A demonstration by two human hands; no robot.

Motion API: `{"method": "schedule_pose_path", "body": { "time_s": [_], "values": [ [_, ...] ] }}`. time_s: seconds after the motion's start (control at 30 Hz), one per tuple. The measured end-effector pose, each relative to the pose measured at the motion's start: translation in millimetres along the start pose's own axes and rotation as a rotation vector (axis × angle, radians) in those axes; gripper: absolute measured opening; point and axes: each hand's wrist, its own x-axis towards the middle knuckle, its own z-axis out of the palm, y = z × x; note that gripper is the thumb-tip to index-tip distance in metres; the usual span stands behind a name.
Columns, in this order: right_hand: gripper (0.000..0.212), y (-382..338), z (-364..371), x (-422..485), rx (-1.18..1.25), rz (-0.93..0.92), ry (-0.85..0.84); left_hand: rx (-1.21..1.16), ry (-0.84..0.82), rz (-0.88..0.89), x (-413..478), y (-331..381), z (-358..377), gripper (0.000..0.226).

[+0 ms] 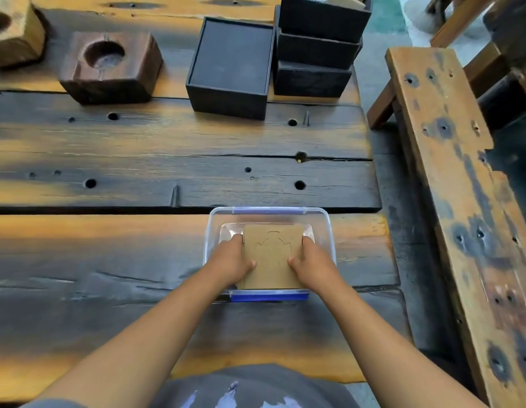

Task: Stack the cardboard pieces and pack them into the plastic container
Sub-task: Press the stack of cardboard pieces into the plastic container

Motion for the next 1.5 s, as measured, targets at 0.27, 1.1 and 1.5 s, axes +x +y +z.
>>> {"method": "schedule_pose_path", "body": {
  "time_s": [0.27,1.1,1.5],
  "values": [
    [0.039,-1.8,7.1,13.3,-0.128,0.034,-0.036,-0.062,-0.034,-0.070,8.9,-4.7,3.0,0.064],
    [0.072,1.9,-0.5,29.4,-0.218,-0.034,-0.099,0.066,-0.068,-0.131,10.8,-0.6,0.4,0.070],
    [0.054,0.1,7.2,-35.8,0.018,-0.007,0.183,0.081,0.075,0.070,-37.5,1.9,-12.7,0.057]
  ]
}}
